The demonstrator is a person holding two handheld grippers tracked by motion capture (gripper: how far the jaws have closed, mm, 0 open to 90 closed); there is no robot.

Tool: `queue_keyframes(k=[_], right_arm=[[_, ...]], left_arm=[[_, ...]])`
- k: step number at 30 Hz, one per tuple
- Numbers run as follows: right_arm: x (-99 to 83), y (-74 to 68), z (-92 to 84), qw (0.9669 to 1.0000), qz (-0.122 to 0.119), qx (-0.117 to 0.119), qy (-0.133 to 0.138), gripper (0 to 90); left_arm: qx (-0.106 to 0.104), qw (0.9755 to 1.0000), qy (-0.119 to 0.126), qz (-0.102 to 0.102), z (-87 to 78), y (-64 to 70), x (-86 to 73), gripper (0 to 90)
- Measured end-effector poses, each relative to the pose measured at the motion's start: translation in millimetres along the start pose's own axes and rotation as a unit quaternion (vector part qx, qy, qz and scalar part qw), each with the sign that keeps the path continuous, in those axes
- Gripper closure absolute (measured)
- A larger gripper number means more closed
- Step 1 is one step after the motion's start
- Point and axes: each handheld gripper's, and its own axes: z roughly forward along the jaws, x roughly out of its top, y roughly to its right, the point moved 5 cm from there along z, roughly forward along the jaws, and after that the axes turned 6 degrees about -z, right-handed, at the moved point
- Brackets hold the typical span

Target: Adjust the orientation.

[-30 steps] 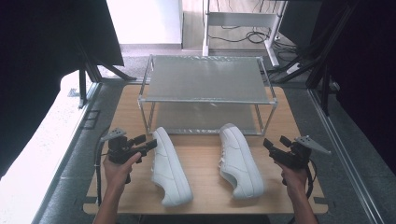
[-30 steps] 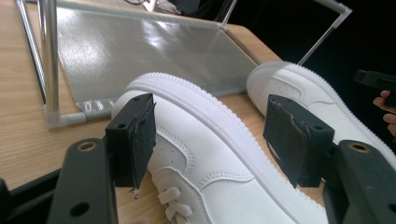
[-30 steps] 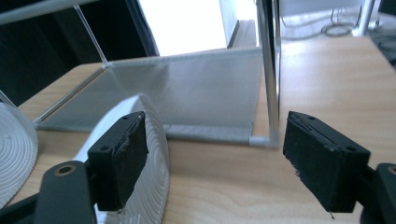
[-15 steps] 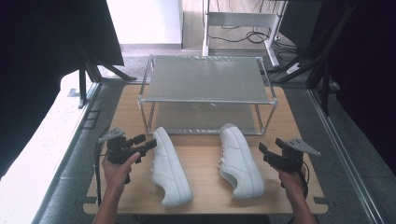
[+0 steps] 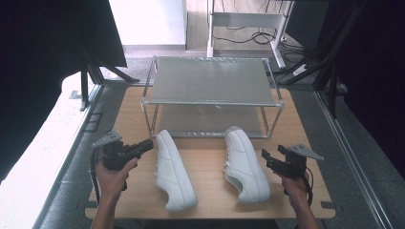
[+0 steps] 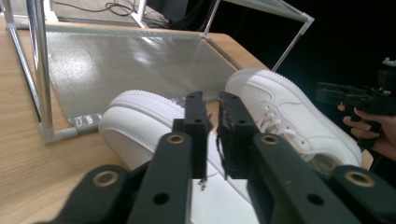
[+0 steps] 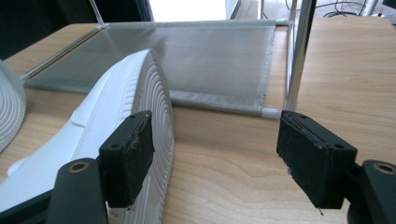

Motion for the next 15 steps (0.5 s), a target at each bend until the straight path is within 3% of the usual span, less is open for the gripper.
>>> queue_keyframes(k=[3, 5, 7, 9, 13, 14, 15], right_arm=[[-1.1, -0.7, -0.1, 1.0000, -0.004, -0.002, -0.005, 27.5], [-0.8, 0.9, -2.1, 1.0000, -0.002, -0.006, -0.003, 27.7], [-0.8, 1.9, -2.8, 1.0000, 0.000, -0.007, -0.002, 27.8], [-3.0, 4.0, -3.6, 0.9999, 0.005, -0.009, -0.006, 27.8], [-6.1, 6.3, -2.9, 0.9998, 0.010, -0.012, -0.010, 27.8], [-7.2, 8.1, -2.3, 0.9996, 0.017, -0.017, -0.012, 28.0], [-7.2, 8.1, -2.3, 0.9996, 0.017, -0.017, -0.012, 28.0]], left_arm=[[0.003, 1.0000, -0.007, -0.002, 2.1, 0.3, -6.0, 88.7], [0.008, 0.9995, -0.017, -0.024, 4.5, -7.0, -21.2, 90.0], [0.009, 0.9993, -0.018, -0.030, 3.8, -9.8, -27.0, 90.0], [0.014, 0.9986, -0.027, -0.043, -2.8, -16.4, -44.5, 90.0], [0.015, 0.9976, -0.048, -0.047, -5.3, -18.4, -61.0, 90.0], [0.018, 0.9963, -0.067, -0.051, -4.0, -19.2, -73.5, 90.0], [0.018, 0.9963, -0.067, -0.051, -4.0, -19.2, -73.5, 90.0]])
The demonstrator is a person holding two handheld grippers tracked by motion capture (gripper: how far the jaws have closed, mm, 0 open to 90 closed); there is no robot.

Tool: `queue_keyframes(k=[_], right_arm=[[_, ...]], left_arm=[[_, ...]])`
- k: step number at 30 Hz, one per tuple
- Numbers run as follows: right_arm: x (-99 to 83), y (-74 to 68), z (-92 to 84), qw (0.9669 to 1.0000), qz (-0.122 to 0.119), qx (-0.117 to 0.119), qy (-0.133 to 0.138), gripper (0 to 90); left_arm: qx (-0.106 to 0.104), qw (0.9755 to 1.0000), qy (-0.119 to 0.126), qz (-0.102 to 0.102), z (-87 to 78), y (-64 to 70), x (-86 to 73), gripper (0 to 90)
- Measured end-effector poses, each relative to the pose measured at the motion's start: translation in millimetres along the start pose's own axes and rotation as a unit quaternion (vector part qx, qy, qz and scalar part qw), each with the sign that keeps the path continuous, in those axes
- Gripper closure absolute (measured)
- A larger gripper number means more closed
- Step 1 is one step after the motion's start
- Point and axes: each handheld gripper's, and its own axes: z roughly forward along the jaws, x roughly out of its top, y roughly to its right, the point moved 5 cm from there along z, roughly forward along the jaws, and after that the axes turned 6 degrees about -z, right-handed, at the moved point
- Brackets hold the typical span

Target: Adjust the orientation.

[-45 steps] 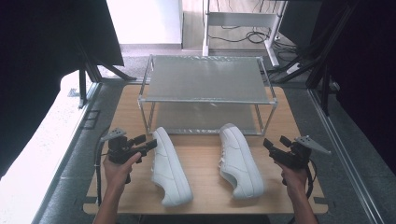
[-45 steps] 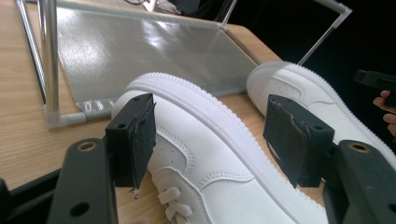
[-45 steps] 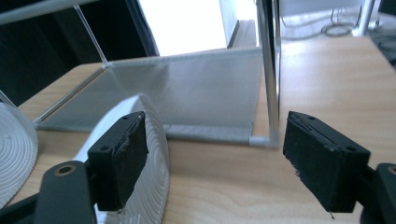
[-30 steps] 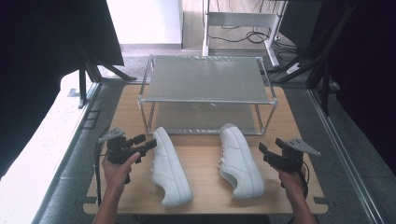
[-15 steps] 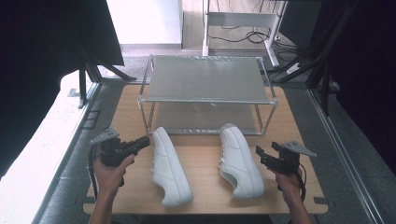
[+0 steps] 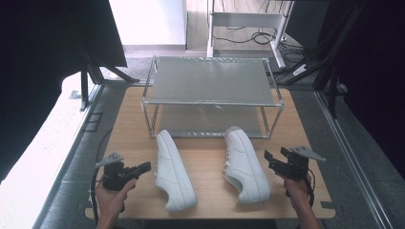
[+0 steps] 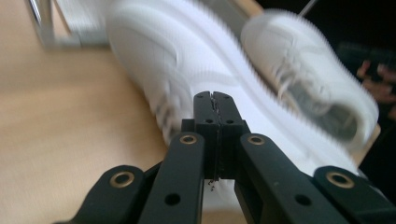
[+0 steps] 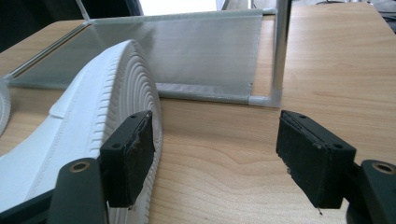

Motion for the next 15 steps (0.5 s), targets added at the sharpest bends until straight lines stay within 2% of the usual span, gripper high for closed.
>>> queue_keyframes(k=[1, 2, 3, 5, 10, 12, 15], right_arm=[[-0.5, 1.1, 0.4, 1.0000, 0.005, -0.004, -0.002, 28.1], [-0.5, 1.1, 0.4, 1.0000, 0.005, -0.004, -0.002, 28.1], [-1.5, 1.3, 0.7, 1.0000, 0.005, -0.006, -0.004, 28.2], [-2.9, 1.2, 1.6, 0.9999, 0.005, -0.009, -0.008, 28.2], [-5.1, 0.9, 3.4, 0.9998, 0.005, -0.012, -0.014, 28.3], [-5.6, 1.0, 3.7, 0.9998, 0.005, -0.011, -0.016, 28.5], [-6.6, 2.5, 5.4, 0.9997, 0.013, -0.012, -0.019, 28.7]], left_arm=[[0.009, 0.9998, -0.013, -0.014, 3.5, -3.6, -9.0, 90.0], [0.009, 0.9998, -0.013, -0.014, 3.5, -3.6, -9.0, 90.0], [0.012, 0.9994, -0.021, -0.025, 7.0, -6.2, -13.1, 90.0], [0.013, 0.9992, -0.027, -0.026, 10.2, -6.7, -12.8, 90.0], [0.012, 0.9992, -0.034, -0.018, 18.9, -2.3, -10.5, 90.0], [0.008, 0.9995, -0.032, -0.004, 21.6, 4.6, -7.0, 90.0], [0.016, 0.9992, -0.035, 0.011, 26.2, 9.7, -1.8, 90.0]])
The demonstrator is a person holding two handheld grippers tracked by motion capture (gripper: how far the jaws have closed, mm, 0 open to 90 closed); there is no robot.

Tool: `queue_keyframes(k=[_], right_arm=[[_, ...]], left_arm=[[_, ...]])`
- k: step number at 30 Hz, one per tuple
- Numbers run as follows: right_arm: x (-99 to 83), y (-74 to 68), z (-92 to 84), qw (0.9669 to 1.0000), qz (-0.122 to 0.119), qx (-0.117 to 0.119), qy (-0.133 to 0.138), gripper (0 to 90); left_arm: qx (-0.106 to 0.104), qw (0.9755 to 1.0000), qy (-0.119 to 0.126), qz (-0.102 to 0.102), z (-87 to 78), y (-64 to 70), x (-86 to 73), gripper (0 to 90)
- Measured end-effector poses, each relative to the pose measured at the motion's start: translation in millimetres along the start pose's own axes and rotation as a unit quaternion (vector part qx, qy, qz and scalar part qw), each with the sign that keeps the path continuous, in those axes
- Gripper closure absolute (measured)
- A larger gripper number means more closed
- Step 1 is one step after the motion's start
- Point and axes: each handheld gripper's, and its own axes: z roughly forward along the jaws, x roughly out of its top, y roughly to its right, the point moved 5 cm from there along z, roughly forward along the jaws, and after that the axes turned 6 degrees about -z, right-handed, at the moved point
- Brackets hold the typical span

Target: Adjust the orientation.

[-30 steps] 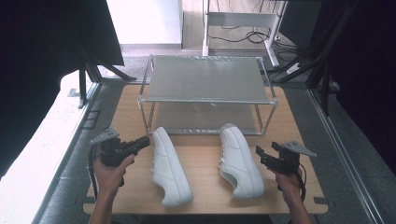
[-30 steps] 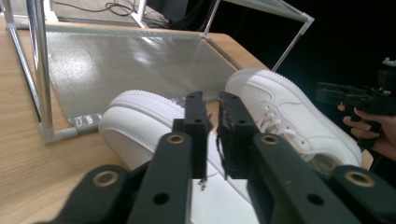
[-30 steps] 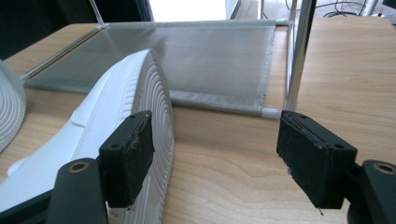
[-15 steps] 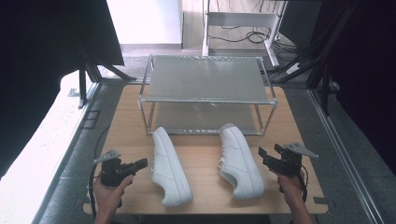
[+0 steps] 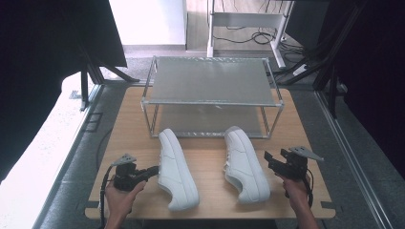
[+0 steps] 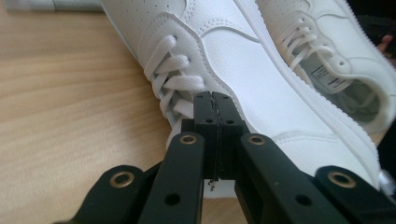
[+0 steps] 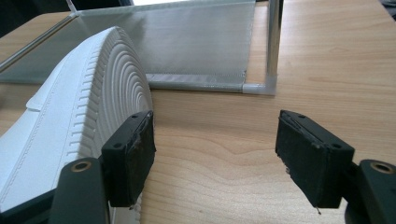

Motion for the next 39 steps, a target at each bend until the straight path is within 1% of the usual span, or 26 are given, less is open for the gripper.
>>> queue_keyframes(k=[2, 6, 8, 9, 10, 11, 12, 13, 14, 16, 17, 18, 19, 20, 22, 25, 26, 27, 28, 29, 30, 33, 34, 36, 37, 39], right_arm=[[-0.3, 0.3, 0.3, 1.0000, 0.003, 0.002, 0.001, 28.7], [-0.4, 1.6, -0.6, 1.0000, 0.003, 0.000, -0.001, 28.7], [-0.9, 3.0, -0.3, 1.0000, 0.004, -0.002, -0.001, 28.7], [-1.1, 3.7, -0.1, 1.0000, 0.006, -0.003, -0.002, 28.7], [-1.1, 3.7, -0.1, 1.0000, 0.006, -0.003, -0.002, 28.7], [-1.8, 4.8, 0.3, 1.0000, 0.007, -0.005, -0.003, 28.7], [-1.8, 4.8, 0.3, 1.0000, 0.007, -0.005, -0.003, 28.7], [-2.0, 5.0, 0.4, 1.0000, 0.007, -0.005, -0.004, 28.7], [-2.3, 5.3, 0.4, 1.0000, 0.007, -0.004, -0.003, 28.7], [-2.7, 5.9, 0.2, 1.0000, 0.006, -0.004, -0.005, 28.7], [-2.7, 5.9, 0.2, 1.0000, 0.006, -0.004, -0.005, 28.7], [-3.4, 7.0, 0.0, 0.9999, 0.007, -0.006, -0.004, 28.7], [-3.4, 7.0, 0.0, 0.9999, 0.007, -0.006, -0.004, 28.7], [-3.9, 8.2, -0.8, 0.9999, 0.007, -0.006, -0.004, 28.8], [-3.9, 9.6, -1.6, 0.9999, 0.008, -0.007, -0.004, 28.8], [-4.1, 11.8, -2.1, 0.9999, 0.011, -0.009, -0.004, 28.8], [-3.9, 13.7, -2.6, 0.9998, 0.017, -0.011, -0.003, 28.9], [-3.7, 14.1, -3.1, 0.9998, 0.018, -0.012, -0.003, 28.9], [-3.4, 14.2, -3.3, 0.9997, 0.019, -0.012, -0.002, 28.9], [-3.1, 14.1, -3.5, 0.9997, 0.019, -0.013, -0.001, 28.9], [-2.8, 13.7, -3.8, 0.9997, 0.019, -0.014, 0.000, 28.9], [-2.8, 11.6, -3.4, 0.9998, 0.017, -0.014, -0.001, 28.9], [-3.0, 10.7, -3.0, 0.9998, 0.015, -0.013, -0.002, 28.9], [-3.4, 9.5, -2.4, 0.9998, 0.013, -0.012, -0.003, 28.9], [-4.2, 8.3, -1.8, 0.9999, 0.011, -0.011, -0.006, 28.9], [-5.0, 7.9, -1.0, 0.9999, 0.009, -0.012, -0.007, 28.9]], left_arm=[[0.000, 1.0000, 0.002, 0.005, 1.9, 1.7, 2.8, 90.0], [-0.013, 0.9999, 0.008, 0.009, 12.4, 11.7, 16.1, 89.9], [-0.017, 0.9998, 0.008, 0.009, 15.7, 14.5, 19.4, 88.8], [-0.024, 0.9996, -0.001, 0.016, 26.9, 22.3, 26.4, 88.6], [-0.024, 0.9996, -0.001, 0.016, 26.9, 22.3, 26.4, 88.5], [-0.025, 0.9994, -0.007, 0.021, 34.0, 26.0, 29.4, 89.8], [-0.034, 0.9991, -0.002, 0.023, 38.4, 29.0, 32.8, 89.8], [-0.051, 0.9986, 0.000, 0.016, 45.5, 34.6, 39.5, 90.0], [-0.058, 0.9980, -0.005, 0.025, 56.7, 44.2, 48.5, 90.0], [-0.061, 0.9970, -0.021, 0.043, 71.2, 54.3, 56.3, 90.0], [-0.061, 0.9970, -0.021, 0.043, 71.2, 54.3, 56.3, 90.0], [-0.062, 0.9965, -0.034, 0.044, 84.1, 62.1, 61.6, 90.0], [-0.062, 0.9965, -0.034, 0.044, 84.1, 62.1, 61.6, 90.0], [-0.046, 0.9962, -0.049, 0.055, 93.3, 67.5, 63.8, 90.0], [-0.042, 0.9960, -0.053, 0.058, 97.5, 70.7, 63.6, 90.0], [-0.042, 0.9963, -0.049, 0.058, 95.2, 73.0, 63.8, 89.4], [-0.051, 0.9959, -0.044, 0.059, 89.0, 78.7, 63.0, 89.4], [-0.051, 0.9959, -0.044, 0.059, 89.0, 78.7, 63.0, 89.4], [-0.059, 0.9948, -0.044, 0.070, 82.1, 87.4, 60.4, 89.4], [-0.059, 0.9948, -0.044, 0.070, 82.1, 87.4, 60.4, 89.4], [-0.066, 0.9934, -0.047, 0.082, 78.1, 97.9, 55.4, 89.4], [-0.065, 0.9904, -0.069, 0.101, 81.3, 108.3, 44.0, 89.4], [-0.065, 0.9904, -0.069, 0.101, 81.3, 108.3, 44.0, 89.3], [-0.055, 0.9886, -0.088, 0.108, 90.1, 108.4, 35.6, 89.3], [-0.055, 0.9879, -0.101, 0.104, 97.8, 106.3, 29.3, 89.6], [-0.064, 0.9871, -0.108, 0.100, 103.3, 105.3, 24.1, 90.0]])
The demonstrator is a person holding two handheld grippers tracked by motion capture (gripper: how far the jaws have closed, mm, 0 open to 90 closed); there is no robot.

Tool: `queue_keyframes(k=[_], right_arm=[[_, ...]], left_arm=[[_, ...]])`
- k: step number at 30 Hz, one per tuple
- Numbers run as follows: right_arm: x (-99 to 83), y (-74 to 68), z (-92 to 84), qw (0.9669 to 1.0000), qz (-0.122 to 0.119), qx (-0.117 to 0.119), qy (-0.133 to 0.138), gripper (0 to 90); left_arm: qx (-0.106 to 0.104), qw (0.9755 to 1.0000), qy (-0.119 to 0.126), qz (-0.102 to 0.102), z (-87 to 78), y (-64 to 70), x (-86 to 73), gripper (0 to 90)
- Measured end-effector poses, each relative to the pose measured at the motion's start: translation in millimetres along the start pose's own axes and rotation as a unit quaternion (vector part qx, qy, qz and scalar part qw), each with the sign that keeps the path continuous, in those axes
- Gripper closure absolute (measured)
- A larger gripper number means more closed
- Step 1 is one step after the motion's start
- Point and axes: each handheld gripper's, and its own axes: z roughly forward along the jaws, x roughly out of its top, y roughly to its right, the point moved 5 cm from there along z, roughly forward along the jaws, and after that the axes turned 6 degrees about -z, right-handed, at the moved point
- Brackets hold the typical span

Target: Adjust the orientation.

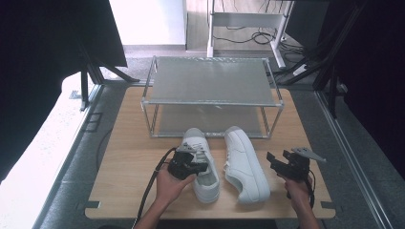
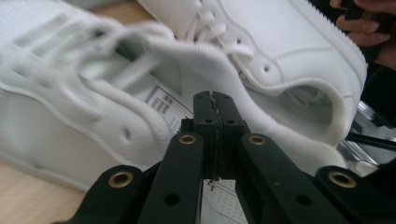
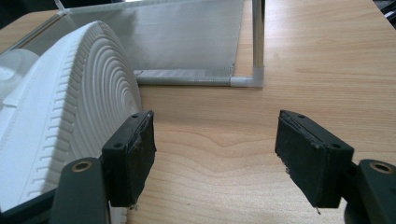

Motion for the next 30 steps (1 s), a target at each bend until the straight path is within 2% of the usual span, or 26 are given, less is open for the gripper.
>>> queue_keyframes(k=[4, 9, 11, 13, 15, 18, 20, 23, 26, 28, 29, 30], right_arm=[[-1.8, 1.0, 1.2, 1.0000, 0.001, -0.003, -0.003, 28.9], [-1.3, -0.6, 0.9, 1.0000, -0.004, -0.001, -0.001, 28.9], [-0.4, 0.1, -0.3, 1.0000, -0.002, -0.002, 0.000, 28.9], [-0.8, 1.1, -0.3, 1.0000, -0.002, -0.004, 0.000, 28.9], [-1.2, 1.7, -0.3, 1.0000, -0.002, -0.004, -0.001, 28.9], [-1.3, 3.4, 0.1, 1.0000, -0.003, -0.004, -0.001, 28.9], [-1.3, 4.0, 0.3, 1.0000, -0.002, -0.004, -0.001, 28.9], [-1.1, 6.1, -0.2, 1.0000, -0.003, -0.006, -0.002, 28.9], [-0.4, 6.7, -0.8, 1.0000, -0.001, -0.007, 0.001, 28.9], [0.2, 6.5, -1.1, 1.0000, -0.002, -0.007, 0.002, 28.9], [1.1, 5.3, -1.8, 1.0000, -0.004, -0.006, 0.003, 28.9], [1.1, 5.3, -1.8, 1.0000, -0.004, -0.006, 0.003, 28.9]], left_arm=[[0.000, 1.0000, 0.001, 0.005, 2.0, 0.3, -2.2, 90.0], [-0.009, 0.9999, 0.011, 0.005, -6.4, -5.0, -7.9, 90.0], [-0.012, 0.9999, 0.005, 0.006, -10.3, -7.4, -9.3, 90.0], [-0.010, 0.9999, 0.003, 0.007, -11.7, -8.6, -9.4, 90.0], [0.006, 1.0000, -0.001, 0.007, -16.6, -13.2, -10.3, 90.0], [0.003, 0.9999, -0.003, -0.013, -29.4, -25.4, -13.5, 90.0], [0.000, 0.9998, -0.002, -0.019, -33.8, -29.5, -15.3, 89.4], [-0.010, 0.9989, 0.005, -0.046, -46.9, -43.7, -20.3, 88.5], [-0.011, 0.9988, 0.007, -0.047, -51.1, -46.9, -21.4, 83.7], [-0.018, 0.9990, 0.008, -0.039, -54.0, -45.4, -20.9, 78.2], [-0.032, 0.9987, 0.018, -0.035, -58.5, -42.2, -18.2, 74.8], [-0.032, 0.9987, 0.018, -0.035, -58.5, -42.2, -18.2, 72.7]])
